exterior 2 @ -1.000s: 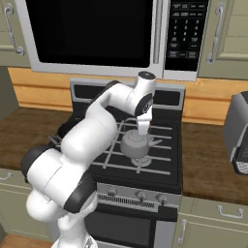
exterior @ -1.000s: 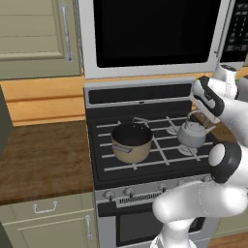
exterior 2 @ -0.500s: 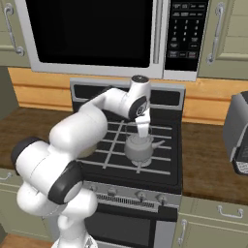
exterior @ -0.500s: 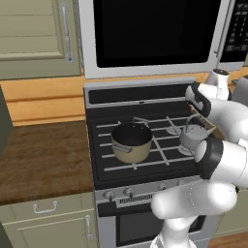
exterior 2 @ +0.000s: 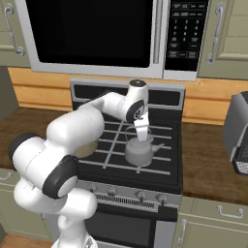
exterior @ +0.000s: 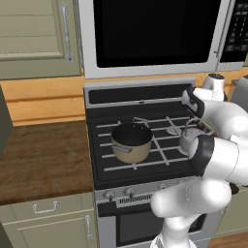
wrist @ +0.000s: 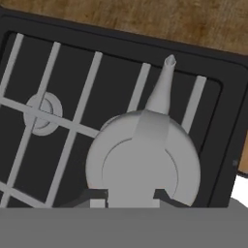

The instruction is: Pick the kettle from the counter and place it on a stove burner. Then turn the burner on.

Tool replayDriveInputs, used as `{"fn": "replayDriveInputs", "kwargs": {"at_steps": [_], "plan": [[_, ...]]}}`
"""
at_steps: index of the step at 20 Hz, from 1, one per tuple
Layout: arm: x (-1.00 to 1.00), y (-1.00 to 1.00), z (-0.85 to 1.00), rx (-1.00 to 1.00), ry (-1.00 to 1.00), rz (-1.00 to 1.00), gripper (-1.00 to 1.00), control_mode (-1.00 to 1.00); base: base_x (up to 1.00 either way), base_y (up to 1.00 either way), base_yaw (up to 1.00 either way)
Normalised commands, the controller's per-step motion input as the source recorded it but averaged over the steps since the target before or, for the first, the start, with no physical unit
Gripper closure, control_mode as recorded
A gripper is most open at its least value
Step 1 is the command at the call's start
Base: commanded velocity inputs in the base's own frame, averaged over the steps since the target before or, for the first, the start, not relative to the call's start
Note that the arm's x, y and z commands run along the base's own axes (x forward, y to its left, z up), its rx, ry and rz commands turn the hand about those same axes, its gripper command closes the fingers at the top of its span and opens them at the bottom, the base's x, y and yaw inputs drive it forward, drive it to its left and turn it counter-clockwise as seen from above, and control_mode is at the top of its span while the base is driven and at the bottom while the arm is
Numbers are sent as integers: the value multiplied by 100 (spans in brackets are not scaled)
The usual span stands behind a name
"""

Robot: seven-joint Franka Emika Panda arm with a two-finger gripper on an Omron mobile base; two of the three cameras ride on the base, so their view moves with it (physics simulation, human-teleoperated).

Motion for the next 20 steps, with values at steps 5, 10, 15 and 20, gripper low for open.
{"fn": "replayDriveInputs", "kwargs": {"at_steps": [5,10,15,20], "plan": [[0,0,-23,-1,-6,0,100,-100,0,0,0],[18,0,-7,-2,-6,0,100,-100,0,0,0],[36,-1,0,0,0,-1,100,-100,0,0,0],[15,0,-7,0,0,0,100,-100,0,0,0]]}}
